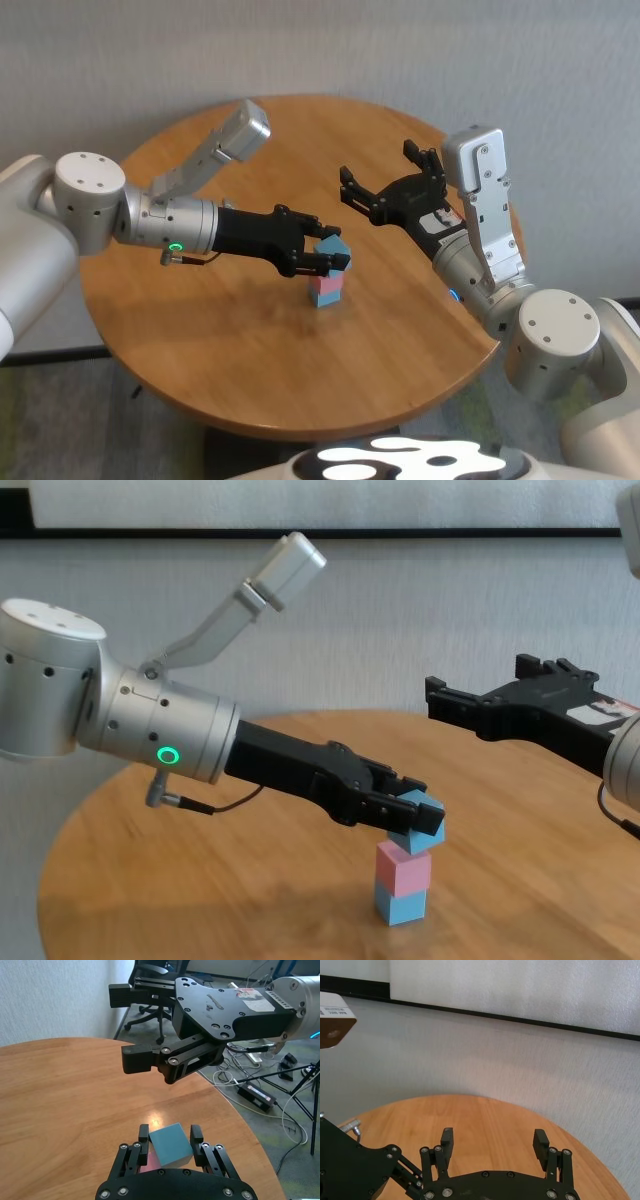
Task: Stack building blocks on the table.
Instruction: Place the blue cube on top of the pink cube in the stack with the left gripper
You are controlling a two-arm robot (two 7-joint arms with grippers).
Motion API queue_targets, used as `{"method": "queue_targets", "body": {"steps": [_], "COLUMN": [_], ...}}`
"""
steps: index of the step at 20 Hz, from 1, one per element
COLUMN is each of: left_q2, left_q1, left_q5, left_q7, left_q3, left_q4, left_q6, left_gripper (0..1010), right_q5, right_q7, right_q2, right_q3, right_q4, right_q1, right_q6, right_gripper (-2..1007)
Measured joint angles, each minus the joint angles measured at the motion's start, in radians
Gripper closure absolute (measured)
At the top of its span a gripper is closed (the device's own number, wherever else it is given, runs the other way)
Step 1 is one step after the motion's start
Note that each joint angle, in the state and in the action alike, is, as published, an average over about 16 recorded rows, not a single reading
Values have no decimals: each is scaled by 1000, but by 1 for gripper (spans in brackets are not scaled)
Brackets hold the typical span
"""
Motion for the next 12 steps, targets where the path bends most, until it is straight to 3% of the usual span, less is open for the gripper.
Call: {"method": "queue_targets", "body": {"steps": [12], "left_q2": [-15], "left_q1": [2], "left_q5": [7], "left_q7": [-10], "left_q3": [-4], "left_q4": [29], "left_q6": [-4], "left_gripper": [491], "right_q5": [0], "right_q7": [0], "right_q2": [0], "right_q3": [0], "right_q4": [0], "right_q1": [0], "right_q6": [0], "right_gripper": [0]}}
